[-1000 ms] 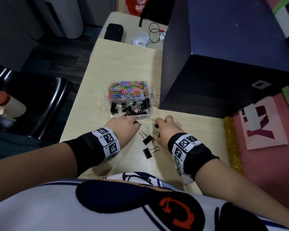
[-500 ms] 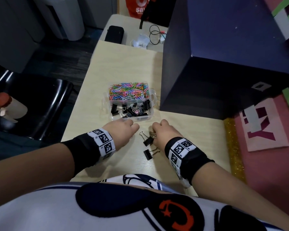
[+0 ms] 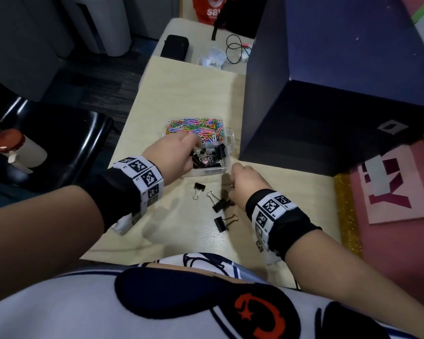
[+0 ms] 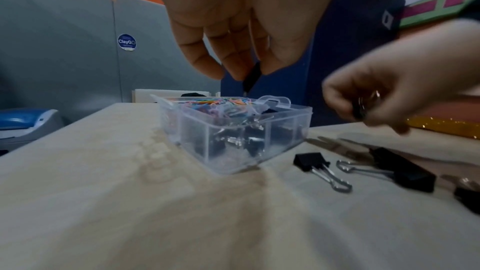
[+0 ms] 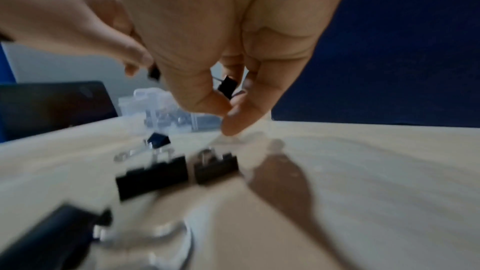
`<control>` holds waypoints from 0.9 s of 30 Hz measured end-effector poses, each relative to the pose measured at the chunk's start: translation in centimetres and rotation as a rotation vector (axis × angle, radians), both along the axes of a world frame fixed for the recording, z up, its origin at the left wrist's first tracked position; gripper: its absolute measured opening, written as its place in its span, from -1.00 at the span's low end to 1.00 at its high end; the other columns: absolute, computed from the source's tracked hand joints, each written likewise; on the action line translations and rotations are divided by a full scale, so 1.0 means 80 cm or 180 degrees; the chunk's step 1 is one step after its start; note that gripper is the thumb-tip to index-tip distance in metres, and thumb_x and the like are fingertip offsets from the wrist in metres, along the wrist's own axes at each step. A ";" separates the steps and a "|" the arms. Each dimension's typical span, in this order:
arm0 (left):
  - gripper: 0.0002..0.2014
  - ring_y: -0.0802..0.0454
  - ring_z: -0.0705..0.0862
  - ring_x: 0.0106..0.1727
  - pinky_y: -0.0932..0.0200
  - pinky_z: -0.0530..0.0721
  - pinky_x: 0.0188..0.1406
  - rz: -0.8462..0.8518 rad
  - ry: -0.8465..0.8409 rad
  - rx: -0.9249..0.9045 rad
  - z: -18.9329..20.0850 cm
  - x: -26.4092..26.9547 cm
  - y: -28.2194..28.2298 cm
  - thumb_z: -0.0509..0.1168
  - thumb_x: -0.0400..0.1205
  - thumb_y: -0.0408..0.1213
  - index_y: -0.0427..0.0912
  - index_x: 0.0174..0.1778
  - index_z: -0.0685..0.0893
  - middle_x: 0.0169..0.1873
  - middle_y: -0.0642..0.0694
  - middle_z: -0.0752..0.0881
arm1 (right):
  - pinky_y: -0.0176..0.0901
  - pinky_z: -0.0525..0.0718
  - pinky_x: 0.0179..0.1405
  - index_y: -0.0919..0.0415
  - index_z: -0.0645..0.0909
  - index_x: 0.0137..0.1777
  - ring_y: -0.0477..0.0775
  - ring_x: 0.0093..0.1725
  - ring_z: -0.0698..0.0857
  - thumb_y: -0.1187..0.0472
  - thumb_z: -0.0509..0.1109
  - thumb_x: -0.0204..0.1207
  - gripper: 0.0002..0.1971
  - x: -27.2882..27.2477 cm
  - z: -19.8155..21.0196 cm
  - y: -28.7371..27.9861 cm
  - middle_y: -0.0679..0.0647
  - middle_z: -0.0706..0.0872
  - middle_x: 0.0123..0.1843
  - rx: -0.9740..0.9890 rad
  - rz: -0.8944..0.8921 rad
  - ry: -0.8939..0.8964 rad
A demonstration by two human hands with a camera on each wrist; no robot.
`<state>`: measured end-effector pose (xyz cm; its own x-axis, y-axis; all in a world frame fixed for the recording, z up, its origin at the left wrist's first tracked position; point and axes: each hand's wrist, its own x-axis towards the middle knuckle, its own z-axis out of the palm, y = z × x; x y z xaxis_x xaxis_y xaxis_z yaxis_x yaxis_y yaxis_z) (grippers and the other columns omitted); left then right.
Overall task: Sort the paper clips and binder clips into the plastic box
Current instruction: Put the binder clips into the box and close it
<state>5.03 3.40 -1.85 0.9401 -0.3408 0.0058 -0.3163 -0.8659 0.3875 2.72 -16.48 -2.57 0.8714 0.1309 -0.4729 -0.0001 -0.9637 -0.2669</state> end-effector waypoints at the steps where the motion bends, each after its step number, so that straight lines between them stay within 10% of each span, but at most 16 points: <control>1: -0.65 -0.23 0.62 0.08 -0.09 0.66 0.01 -0.0045 -0.0032 0.0044 -0.002 -0.001 0.001 0.28 0.51 -0.39 -0.19 0.24 0.58 0.07 -0.22 0.64 | -0.09 0.55 -0.01 0.15 0.44 0.12 0.16 0.05 0.59 0.30 0.35 0.48 -0.75 0.003 0.005 0.000 0.14 0.54 0.10 0.0119 -0.0048 -0.0140; 7: -0.71 -0.20 0.61 0.13 -0.06 0.69 -0.08 -0.0706 0.0047 0.0692 -0.021 -0.029 -0.017 0.24 0.58 -0.32 -0.16 0.23 0.59 0.12 -0.17 0.59 | -0.11 0.58 0.11 0.12 0.53 0.14 0.08 0.03 0.63 0.24 0.36 0.50 -0.78 0.020 0.024 0.013 0.06 0.63 0.08 0.1000 -0.0517 -0.1231; 16: -0.48 -0.16 0.45 0.26 -0.09 0.67 0.13 -0.0936 0.0672 0.1672 -0.067 -0.046 -0.025 0.38 0.47 -0.37 -0.09 0.33 0.39 0.25 -0.11 0.45 | 0.05 0.54 0.14 0.03 0.32 0.40 0.28 0.27 0.49 -0.24 0.50 0.32 -0.27 -0.024 -0.009 0.010 0.14 0.31 0.31 -0.0415 -0.0035 0.0420; 27: -0.85 -0.19 0.66 -0.04 0.00 0.64 -0.23 -0.0702 0.1073 0.1676 -0.047 -0.042 -0.022 0.23 0.60 -0.37 -0.13 0.04 0.45 -0.01 -0.17 0.60 | 0.06 0.59 0.11 0.08 0.41 0.09 0.21 0.22 0.38 0.14 0.43 0.41 -0.69 -0.038 -0.027 0.007 0.11 0.31 0.23 -0.0030 0.0028 0.0121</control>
